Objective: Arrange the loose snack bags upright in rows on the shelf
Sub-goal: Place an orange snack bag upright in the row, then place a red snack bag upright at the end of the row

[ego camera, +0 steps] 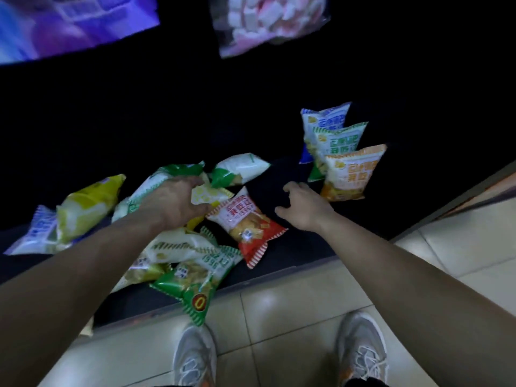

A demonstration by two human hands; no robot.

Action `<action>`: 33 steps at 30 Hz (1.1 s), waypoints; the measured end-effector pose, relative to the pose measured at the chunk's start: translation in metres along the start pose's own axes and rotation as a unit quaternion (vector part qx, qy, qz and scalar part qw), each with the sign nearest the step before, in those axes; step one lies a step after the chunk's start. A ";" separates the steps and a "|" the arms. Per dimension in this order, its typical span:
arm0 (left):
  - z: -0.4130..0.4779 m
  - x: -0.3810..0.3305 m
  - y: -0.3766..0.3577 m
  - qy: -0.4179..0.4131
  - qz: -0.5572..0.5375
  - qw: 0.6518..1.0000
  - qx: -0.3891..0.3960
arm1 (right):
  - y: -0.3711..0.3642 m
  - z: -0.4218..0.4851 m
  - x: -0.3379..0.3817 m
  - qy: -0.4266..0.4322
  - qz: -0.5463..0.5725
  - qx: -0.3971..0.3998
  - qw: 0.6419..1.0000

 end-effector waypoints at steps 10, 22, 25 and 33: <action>-0.002 0.031 -0.019 -0.032 -0.039 0.998 -0.031 | -0.101 0.043 0.038 -0.014 -0.031 0.131 0.991; 0.001 -0.002 -0.015 -0.063 -0.124 0.990 -0.007 | -0.045 -0.002 -0.003 0.050 -0.003 -0.006 0.999; -0.003 -0.022 -0.019 -0.062 -0.219 0.974 -0.007 | -0.023 -0.016 -0.012 0.063 0.070 -0.024 0.995; 0.006 -0.078 -0.021 -0.101 -0.283 0.954 -0.017 | -0.018 -0.037 -0.012 0.094 0.120 -0.024 0.988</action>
Point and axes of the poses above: each hand's wrist, its own z-axis towards the middle knuckle, its own y-axis out of the back of the hand, x = y × z, the point moved 7 cm from there along z, towards the middle knuckle, and after that the axes turned 15 degrees about -y, right-handed, at the moved point
